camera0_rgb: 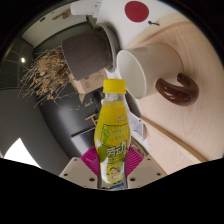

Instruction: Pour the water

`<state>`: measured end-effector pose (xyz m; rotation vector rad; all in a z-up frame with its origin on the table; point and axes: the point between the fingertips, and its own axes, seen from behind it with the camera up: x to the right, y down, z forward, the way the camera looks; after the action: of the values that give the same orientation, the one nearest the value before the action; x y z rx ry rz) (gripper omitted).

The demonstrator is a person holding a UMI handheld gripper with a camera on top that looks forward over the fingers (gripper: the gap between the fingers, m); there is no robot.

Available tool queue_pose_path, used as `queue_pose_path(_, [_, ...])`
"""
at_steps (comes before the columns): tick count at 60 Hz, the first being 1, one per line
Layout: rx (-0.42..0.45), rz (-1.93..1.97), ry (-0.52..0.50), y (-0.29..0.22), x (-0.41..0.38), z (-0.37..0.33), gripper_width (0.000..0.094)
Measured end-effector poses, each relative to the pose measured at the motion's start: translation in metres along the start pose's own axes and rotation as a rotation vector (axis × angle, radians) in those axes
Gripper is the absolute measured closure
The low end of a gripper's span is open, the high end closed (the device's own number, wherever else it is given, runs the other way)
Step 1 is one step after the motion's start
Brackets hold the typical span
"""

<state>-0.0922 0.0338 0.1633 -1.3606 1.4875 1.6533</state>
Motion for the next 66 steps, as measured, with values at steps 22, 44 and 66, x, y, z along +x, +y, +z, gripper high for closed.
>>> queue_pose_path(22, [0.05,-0.786,0.027,-0.019,-0.113,-0.017,0.0647])
queue_pose_path(44, [0.417,-1.74,0.243,-0.172,-0.191,-0.082,0.0647])
queue_pose_path(66, [0.364,-1.85,0.577,-0.31,-0.048,-0.105,0.0644])
